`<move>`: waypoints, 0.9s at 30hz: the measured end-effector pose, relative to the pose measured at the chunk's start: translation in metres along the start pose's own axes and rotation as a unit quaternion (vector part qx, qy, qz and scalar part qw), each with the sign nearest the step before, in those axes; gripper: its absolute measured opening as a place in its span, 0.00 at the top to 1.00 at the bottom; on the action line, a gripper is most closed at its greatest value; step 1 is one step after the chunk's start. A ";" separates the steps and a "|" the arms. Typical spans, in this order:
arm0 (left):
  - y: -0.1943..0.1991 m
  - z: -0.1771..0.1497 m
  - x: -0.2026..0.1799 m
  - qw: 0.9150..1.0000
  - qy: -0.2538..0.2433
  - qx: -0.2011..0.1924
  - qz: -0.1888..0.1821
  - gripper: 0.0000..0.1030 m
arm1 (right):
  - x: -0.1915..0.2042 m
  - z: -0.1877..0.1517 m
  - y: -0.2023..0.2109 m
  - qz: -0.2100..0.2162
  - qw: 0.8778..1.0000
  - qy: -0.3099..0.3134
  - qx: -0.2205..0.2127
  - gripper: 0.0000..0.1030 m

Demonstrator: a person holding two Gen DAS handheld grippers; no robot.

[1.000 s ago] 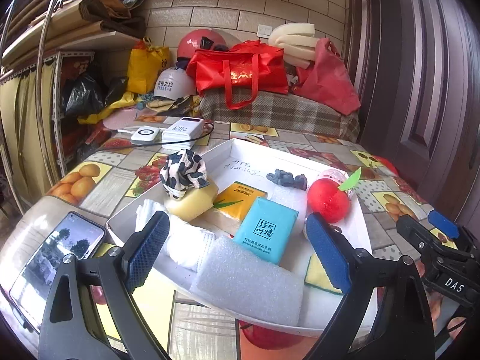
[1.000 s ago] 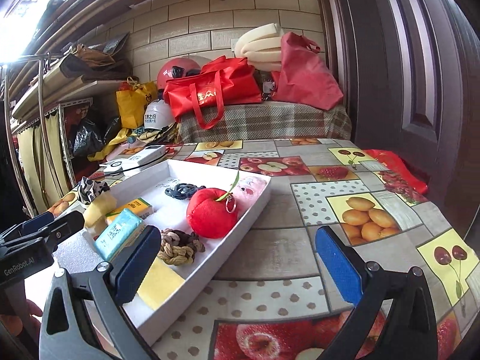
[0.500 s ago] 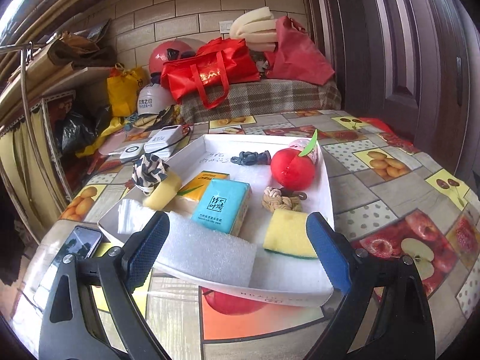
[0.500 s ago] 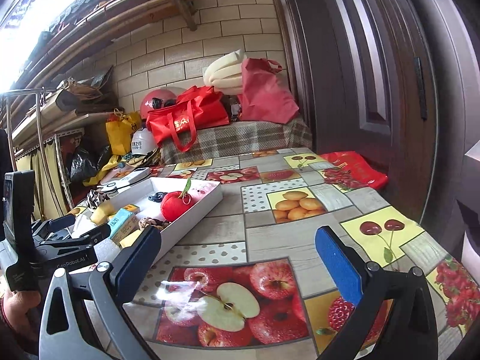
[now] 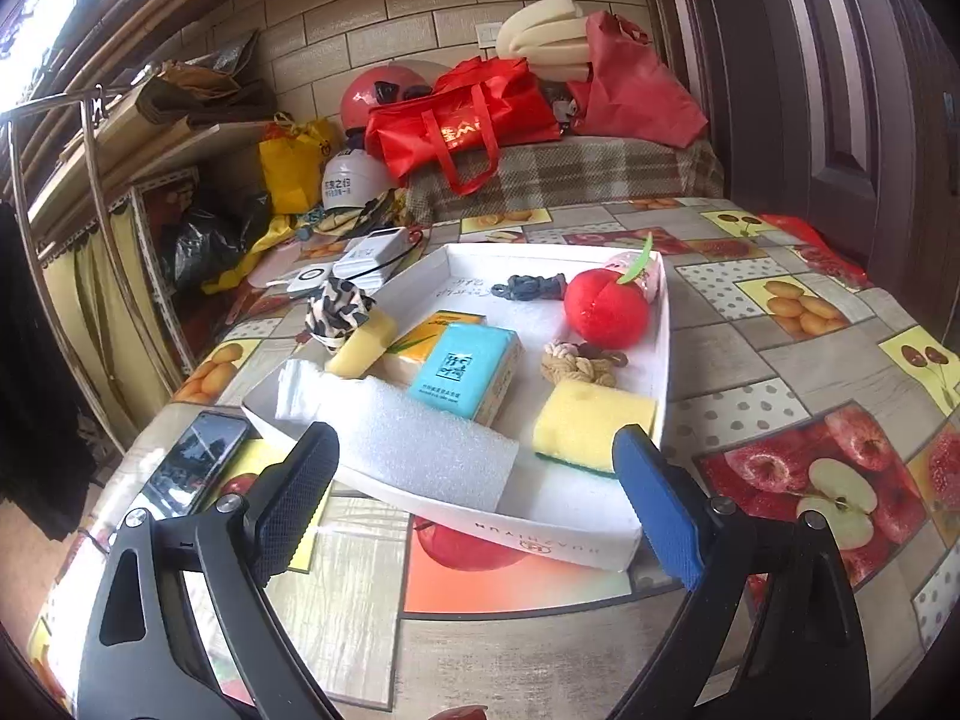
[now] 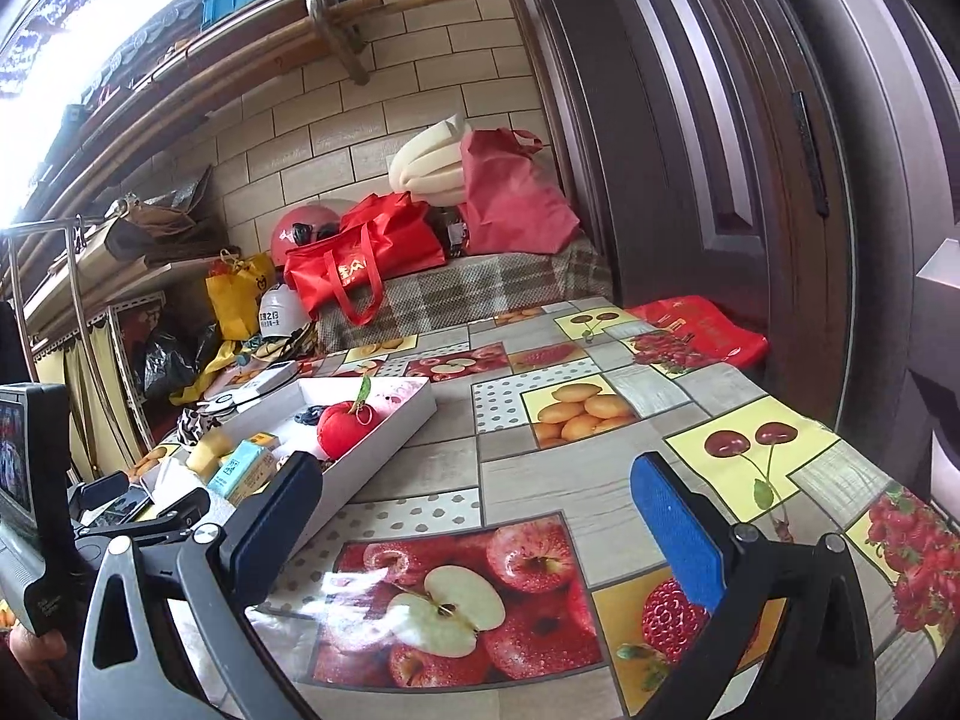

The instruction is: Organize soft objects

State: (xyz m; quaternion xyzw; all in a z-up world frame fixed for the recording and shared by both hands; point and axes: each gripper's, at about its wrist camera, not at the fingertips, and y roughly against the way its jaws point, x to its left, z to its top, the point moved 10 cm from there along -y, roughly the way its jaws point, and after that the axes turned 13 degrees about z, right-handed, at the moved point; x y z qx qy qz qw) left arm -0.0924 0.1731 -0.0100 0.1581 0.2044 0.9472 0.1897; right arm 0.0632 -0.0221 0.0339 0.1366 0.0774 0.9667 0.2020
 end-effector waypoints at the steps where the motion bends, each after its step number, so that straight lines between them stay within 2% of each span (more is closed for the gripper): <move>1: 0.001 -0.001 -0.003 1.000 0.000 0.001 -0.012 0.09 | 0.000 -0.001 0.000 0.000 1.000 0.000 0.001 0.00; 11: 0.007 0.002 -0.008 1.000 0.005 -0.009 -0.029 0.09 | 0.006 -0.001 0.000 -0.004 1.000 0.016 0.002 0.00; 18: 0.019 0.007 -0.013 0.998 0.005 -0.034 -0.052 0.09 | 0.005 -0.002 0.000 -0.002 1.000 0.010 0.005 0.00; 27: 0.019 0.005 -0.013 0.998 0.006 -0.027 -0.054 0.09 | 0.003 -0.003 -0.003 -0.002 1.000 -0.001 0.013 0.00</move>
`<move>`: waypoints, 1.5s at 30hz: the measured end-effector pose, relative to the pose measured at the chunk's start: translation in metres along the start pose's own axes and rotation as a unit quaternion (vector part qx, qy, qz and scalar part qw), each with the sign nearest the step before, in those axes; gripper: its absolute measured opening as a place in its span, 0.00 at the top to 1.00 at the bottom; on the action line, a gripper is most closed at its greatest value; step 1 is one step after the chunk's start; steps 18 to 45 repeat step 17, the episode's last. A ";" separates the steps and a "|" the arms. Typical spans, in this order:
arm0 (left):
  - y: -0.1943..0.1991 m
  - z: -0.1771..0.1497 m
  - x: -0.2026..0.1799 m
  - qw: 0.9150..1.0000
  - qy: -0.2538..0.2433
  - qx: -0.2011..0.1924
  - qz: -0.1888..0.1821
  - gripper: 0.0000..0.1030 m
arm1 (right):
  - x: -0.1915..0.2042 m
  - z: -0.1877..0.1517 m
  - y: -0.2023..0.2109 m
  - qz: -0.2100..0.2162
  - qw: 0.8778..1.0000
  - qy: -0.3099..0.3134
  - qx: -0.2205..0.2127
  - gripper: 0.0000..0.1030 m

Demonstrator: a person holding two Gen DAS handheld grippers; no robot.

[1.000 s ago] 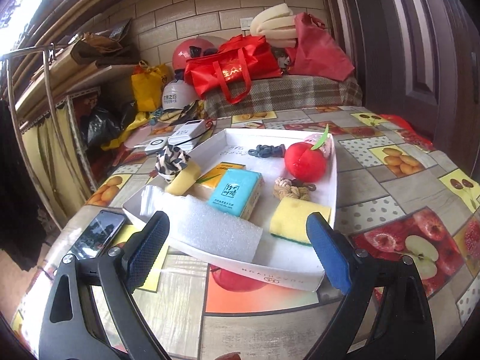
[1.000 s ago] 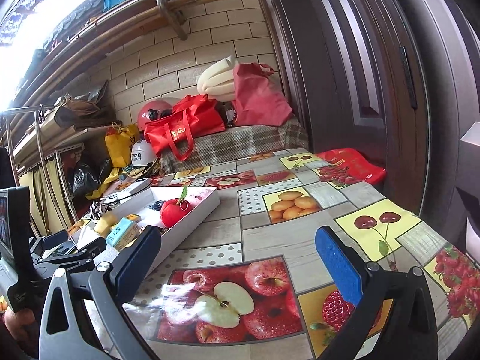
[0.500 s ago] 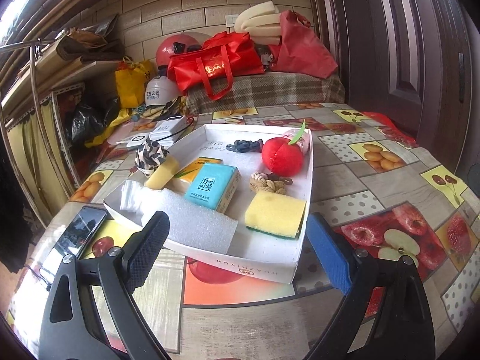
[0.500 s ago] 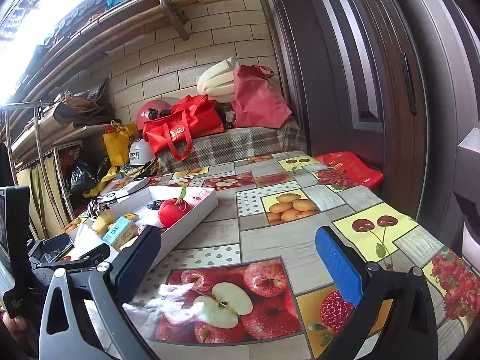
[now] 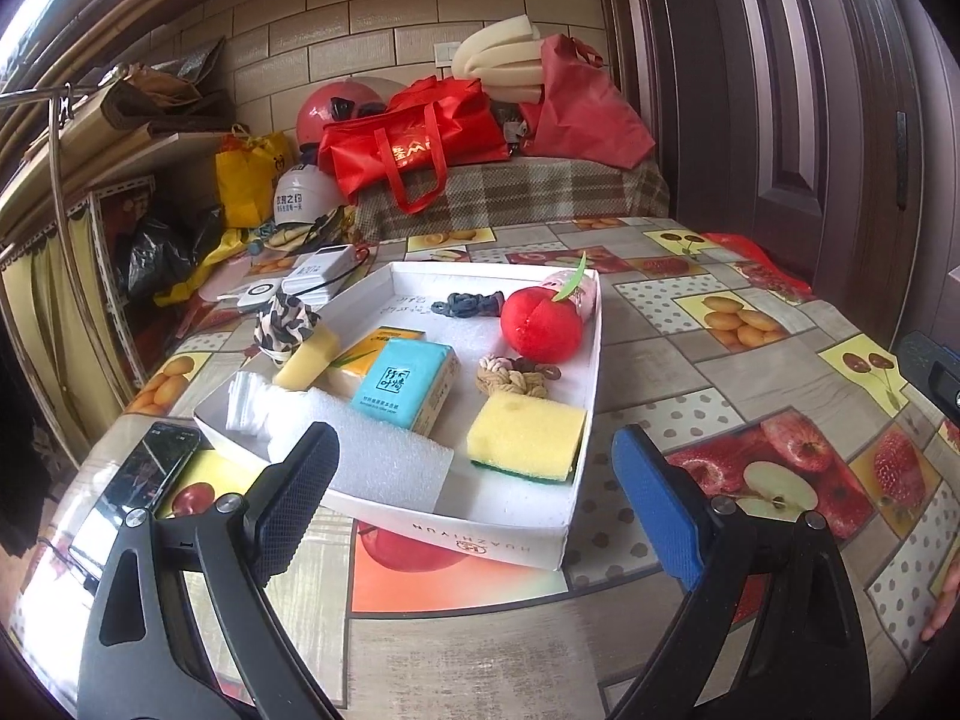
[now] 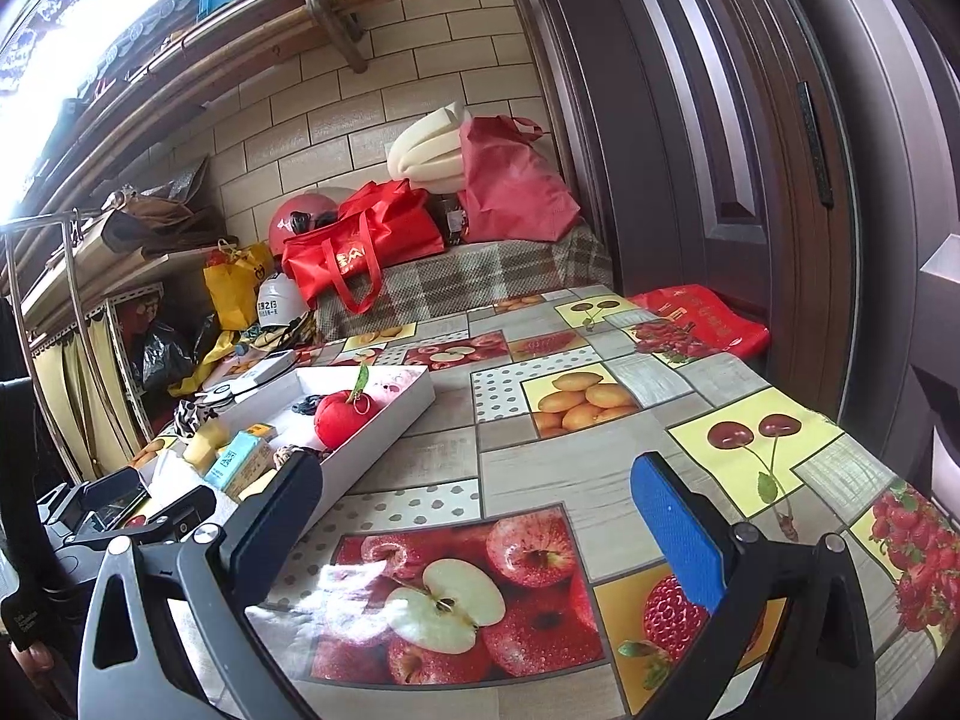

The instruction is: Organize soft objects

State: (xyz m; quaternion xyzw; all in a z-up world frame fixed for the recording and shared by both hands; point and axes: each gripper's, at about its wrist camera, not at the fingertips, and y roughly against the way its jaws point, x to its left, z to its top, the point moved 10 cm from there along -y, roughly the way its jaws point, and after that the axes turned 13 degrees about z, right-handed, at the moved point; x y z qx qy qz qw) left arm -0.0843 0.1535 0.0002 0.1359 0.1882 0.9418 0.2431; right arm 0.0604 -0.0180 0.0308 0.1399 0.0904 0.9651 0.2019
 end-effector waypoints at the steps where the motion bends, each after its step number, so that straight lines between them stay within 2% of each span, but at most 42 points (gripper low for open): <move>1: 0.000 0.000 0.000 1.000 0.000 0.000 0.000 0.09 | 0.000 0.000 0.000 0.000 1.000 0.000 0.000 0.00; 15: 0.001 -0.001 -0.004 1.000 0.003 0.001 -0.011 0.09 | 0.000 0.000 0.000 0.000 1.000 -0.001 0.000 0.00; 45: 0.001 -0.001 -0.004 1.000 0.003 0.001 -0.010 0.09 | 0.000 0.000 0.000 0.000 1.000 0.000 0.000 0.00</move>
